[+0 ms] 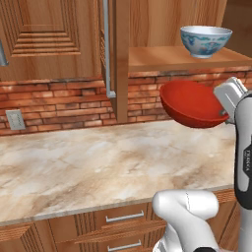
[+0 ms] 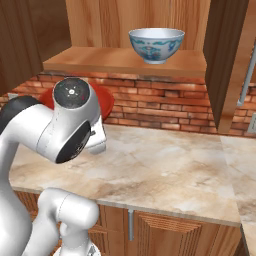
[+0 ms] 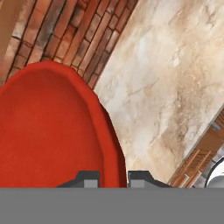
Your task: Open the cabinet. Pick the bowls from the counter and place them in the cabinet. Then close the cabinet.
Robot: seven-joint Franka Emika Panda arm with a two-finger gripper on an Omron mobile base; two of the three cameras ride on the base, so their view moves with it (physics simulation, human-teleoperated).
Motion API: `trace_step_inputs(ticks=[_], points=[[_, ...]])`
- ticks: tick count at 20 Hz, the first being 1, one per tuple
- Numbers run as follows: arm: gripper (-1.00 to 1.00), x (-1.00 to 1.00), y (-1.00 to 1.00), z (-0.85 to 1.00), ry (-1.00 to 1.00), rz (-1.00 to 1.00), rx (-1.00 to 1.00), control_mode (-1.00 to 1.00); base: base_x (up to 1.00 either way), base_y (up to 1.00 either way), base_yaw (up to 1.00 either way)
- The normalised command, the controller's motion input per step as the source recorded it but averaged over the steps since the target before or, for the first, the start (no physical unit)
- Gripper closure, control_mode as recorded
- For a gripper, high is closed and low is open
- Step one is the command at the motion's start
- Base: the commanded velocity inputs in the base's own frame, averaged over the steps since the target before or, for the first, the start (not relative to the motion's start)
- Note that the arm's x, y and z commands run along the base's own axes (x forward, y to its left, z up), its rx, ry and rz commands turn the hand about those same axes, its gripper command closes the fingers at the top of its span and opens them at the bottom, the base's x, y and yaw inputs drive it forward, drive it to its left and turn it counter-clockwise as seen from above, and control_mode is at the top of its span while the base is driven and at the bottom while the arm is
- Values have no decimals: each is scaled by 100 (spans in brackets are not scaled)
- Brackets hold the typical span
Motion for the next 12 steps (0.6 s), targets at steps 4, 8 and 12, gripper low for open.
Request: trace_step_inputs(ticks=[4,8,12], points=[[100,-15,-1,42,0,-6,0,-100,0,0,0],[100,-8,0,47,0,-6,0,-100,0,0,0],[100,0,0,44,0,-8,-1,-100,0,0,0]])
